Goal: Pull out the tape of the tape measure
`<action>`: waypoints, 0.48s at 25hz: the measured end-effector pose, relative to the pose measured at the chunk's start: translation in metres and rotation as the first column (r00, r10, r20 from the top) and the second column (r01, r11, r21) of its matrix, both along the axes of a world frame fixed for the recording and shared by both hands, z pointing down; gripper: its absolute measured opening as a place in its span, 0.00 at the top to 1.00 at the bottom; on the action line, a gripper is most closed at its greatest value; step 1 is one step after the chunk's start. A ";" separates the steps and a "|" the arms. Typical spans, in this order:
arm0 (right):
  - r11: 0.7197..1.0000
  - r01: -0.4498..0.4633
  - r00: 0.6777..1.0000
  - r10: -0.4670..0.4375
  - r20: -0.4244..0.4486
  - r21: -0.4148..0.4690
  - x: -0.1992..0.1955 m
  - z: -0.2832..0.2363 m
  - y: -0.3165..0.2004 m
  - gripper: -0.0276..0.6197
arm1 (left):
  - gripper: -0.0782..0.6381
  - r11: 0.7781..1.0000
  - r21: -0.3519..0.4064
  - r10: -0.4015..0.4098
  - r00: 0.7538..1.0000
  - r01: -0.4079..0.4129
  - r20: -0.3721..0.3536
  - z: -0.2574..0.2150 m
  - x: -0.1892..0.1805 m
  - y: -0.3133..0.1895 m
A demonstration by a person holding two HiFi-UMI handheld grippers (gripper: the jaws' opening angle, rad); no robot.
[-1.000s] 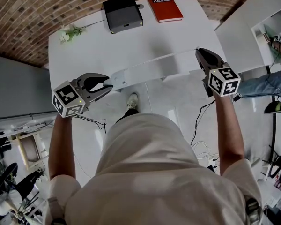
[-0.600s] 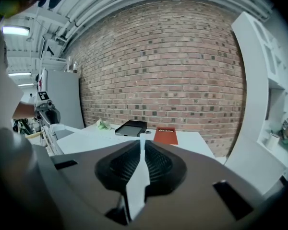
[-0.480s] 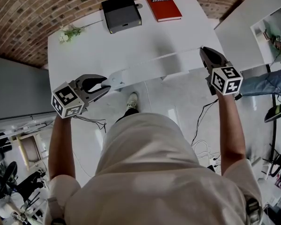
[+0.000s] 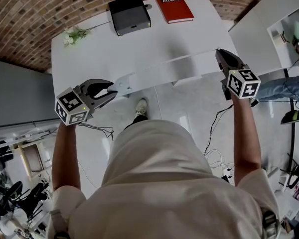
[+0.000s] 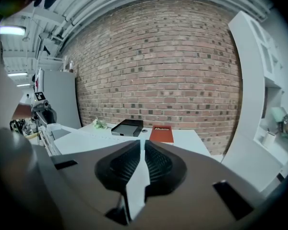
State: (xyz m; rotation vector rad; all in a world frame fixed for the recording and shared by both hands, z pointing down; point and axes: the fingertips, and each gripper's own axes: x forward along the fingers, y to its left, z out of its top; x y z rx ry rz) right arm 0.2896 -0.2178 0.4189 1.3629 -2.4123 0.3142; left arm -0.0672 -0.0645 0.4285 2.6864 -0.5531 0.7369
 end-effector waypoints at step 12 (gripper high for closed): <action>1.000 -0.008 1.000 0.008 -0.014 0.010 0.008 0.002 -0.002 0.90 | 0.72 1.000 -0.003 -0.015 1.000 0.015 0.001 0.003 -0.004 -0.002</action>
